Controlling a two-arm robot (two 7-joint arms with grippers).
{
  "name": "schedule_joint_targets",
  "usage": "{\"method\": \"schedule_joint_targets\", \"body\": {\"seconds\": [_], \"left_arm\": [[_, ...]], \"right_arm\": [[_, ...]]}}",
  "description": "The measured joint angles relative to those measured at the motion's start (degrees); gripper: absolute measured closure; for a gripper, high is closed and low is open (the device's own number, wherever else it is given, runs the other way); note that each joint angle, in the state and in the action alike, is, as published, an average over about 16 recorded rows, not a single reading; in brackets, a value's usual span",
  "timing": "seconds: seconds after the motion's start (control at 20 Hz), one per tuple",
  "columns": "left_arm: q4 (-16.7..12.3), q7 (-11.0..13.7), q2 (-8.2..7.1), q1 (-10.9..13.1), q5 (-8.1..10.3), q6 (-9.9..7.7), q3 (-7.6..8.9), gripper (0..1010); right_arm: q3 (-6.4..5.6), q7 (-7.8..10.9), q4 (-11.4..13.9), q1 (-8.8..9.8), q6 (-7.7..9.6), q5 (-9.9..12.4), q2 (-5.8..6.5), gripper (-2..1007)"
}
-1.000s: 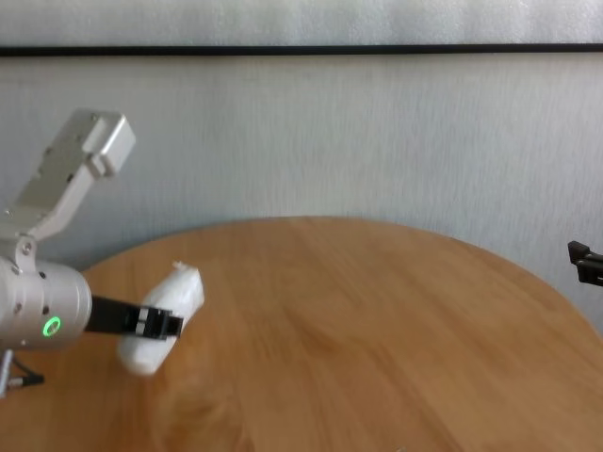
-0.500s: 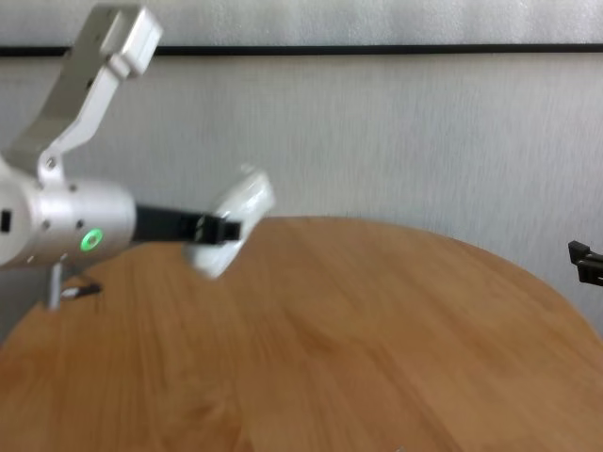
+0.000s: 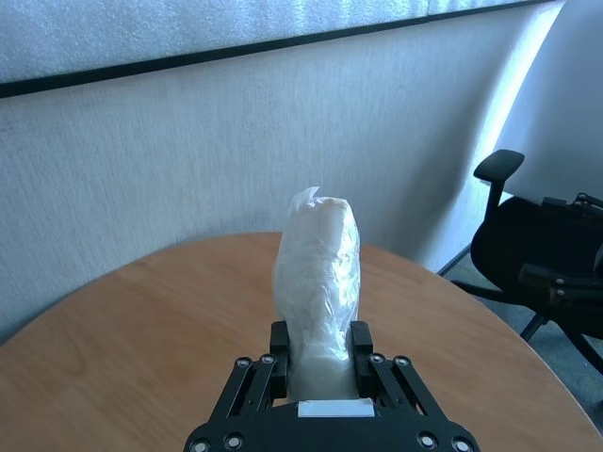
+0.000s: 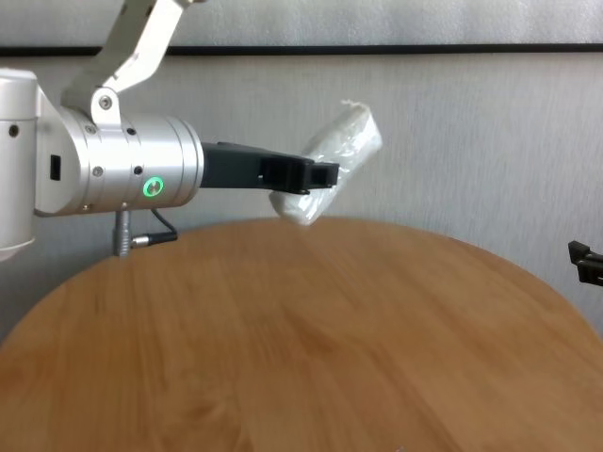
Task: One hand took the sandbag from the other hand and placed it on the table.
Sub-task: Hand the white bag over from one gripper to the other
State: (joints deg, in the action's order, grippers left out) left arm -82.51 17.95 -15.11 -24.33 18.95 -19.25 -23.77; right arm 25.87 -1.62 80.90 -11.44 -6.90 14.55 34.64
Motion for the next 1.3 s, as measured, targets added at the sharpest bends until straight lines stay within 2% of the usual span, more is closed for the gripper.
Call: {"method": "schedule_joint_targets", "body": {"seconds": [0.25,0.7,0.95,1.3], "left_arm": [[-0.92,3.06,-0.50,-0.14,1.19,1.53,-0.71,600],[-2.36,6.09,-1.20,0.18,4.40,3.01,-1.09,600],[-2.69,6.36,-1.25,-0.03,5.36,3.27,-1.76,600],[-2.66,5.60,-1.11,-0.42,5.38,3.15,-2.63,600]], "right_arm": [[0.00,0.00,0.00,0.00,0.00,0.00,0.00,4],[0.00,0.00,0.00,0.00,0.00,0.00,0.00,4],[0.00,0.00,0.00,0.00,0.00,0.00,0.00,4],[0.00,0.00,0.00,0.00,0.00,0.00,0.00,4]]}}
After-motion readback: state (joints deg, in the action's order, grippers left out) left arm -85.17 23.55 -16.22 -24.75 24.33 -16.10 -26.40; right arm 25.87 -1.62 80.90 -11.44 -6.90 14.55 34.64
